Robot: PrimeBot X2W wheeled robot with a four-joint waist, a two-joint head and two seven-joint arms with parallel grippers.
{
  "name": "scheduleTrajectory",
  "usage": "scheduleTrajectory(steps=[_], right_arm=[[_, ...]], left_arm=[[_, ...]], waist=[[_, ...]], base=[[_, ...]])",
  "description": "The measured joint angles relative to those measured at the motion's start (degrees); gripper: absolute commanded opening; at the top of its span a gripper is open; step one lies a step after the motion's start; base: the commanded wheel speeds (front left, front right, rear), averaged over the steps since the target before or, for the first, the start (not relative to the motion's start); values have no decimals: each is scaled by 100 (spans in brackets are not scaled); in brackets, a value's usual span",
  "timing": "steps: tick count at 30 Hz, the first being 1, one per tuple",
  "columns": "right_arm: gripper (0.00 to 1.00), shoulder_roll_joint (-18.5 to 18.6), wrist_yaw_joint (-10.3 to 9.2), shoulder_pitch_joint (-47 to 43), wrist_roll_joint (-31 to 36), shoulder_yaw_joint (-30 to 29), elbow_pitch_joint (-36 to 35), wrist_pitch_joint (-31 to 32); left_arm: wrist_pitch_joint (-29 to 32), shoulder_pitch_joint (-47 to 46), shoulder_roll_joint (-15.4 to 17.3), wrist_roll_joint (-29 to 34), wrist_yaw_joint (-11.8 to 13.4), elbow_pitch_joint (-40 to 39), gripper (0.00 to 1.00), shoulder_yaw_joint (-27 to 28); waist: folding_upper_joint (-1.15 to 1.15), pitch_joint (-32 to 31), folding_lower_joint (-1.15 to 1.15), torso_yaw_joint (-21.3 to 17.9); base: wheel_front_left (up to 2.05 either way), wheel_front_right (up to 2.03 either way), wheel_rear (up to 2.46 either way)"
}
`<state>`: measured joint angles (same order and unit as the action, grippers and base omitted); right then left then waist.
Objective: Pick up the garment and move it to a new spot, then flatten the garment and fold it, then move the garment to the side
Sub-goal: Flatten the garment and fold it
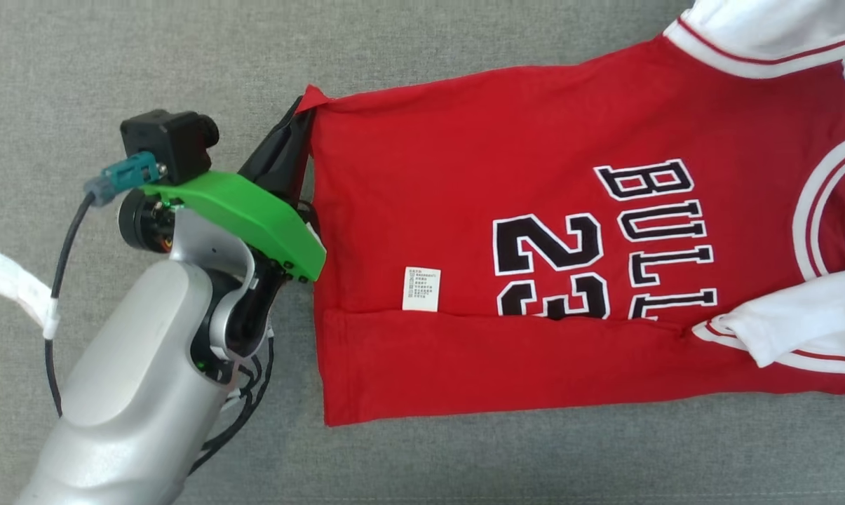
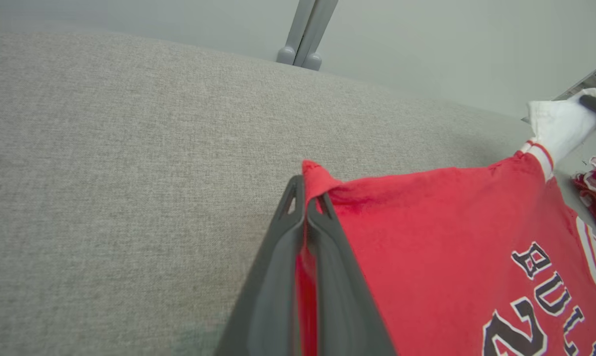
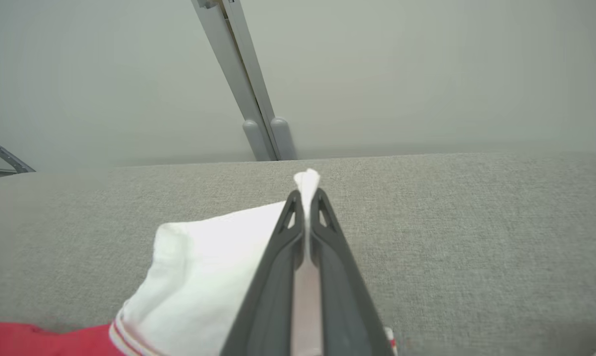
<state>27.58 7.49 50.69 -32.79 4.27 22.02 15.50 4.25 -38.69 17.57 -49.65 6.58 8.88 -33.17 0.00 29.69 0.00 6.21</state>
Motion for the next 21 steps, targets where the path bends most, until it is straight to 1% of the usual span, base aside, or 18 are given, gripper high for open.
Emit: scheduleTrajectory(steps=[2,6,9,12,17,21], right_arm=[[0,-7,0,-546,-191,-68,-330,-25],[0,-34,0,-1510,-353,-308,-839,-22],[0,-236,0,-2260,-408,-454,-1193,19],[0,-483,-1,-2786,-392,-535,-1411,83],[0,-814,-1,-3355,-387,-787,-1595,86],[0,-944,-1,-3646,-260,-888,-1586,89]], left_arm=[[-156,207,0,-2,10,-54,0,5],[-452,711,49,11,73,-180,0,9],[-694,1256,94,-30,152,-435,0,45],[-848,1807,182,-70,252,-667,0,53],[-945,2415,157,-291,346,-907,0,44],[-1013,2638,113,-352,403,-1049,0,22]], waist=[[0,-134,0,-45],[0,-418,0,-127],[0,-665,0,-218],[0,-855,0,-337],[0,-1083,0,-531],[0,-1191,0,-646]], base=[[0,0,0],[0,0,0],[0,0,0],[0,0,0],[0,0,0],[0,0,0]])
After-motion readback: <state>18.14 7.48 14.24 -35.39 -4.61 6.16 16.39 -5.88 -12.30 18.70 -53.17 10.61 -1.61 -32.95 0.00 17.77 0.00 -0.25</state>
